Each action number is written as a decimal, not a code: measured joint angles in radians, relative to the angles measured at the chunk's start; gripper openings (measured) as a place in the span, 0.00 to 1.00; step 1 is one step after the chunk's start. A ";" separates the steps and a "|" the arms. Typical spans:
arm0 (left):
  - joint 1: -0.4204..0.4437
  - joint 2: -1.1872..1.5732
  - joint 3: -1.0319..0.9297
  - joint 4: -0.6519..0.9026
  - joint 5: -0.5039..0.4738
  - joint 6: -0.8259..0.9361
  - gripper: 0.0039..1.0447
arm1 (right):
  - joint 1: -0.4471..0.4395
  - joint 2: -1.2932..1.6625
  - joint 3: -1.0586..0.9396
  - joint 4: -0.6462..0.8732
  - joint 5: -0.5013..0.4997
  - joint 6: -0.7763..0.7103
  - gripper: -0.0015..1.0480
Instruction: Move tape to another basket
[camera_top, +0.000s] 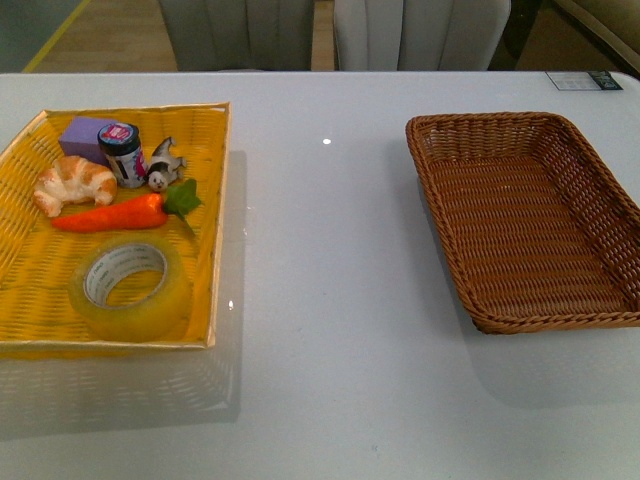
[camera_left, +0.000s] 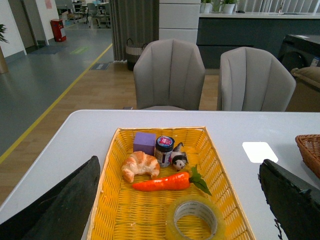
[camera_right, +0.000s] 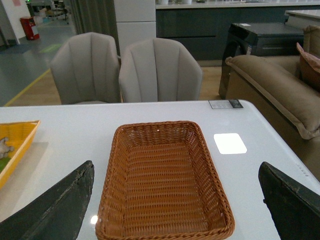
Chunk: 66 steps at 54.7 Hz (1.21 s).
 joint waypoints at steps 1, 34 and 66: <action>0.000 0.000 0.000 0.000 0.000 0.000 0.92 | 0.000 0.000 0.000 0.000 0.000 0.000 0.91; 0.000 0.000 0.000 0.000 0.000 0.000 0.92 | 0.000 0.000 0.000 0.000 0.000 0.000 0.91; 0.110 1.408 0.391 0.517 0.212 -0.166 0.92 | 0.000 0.000 0.000 0.000 -0.001 0.000 0.91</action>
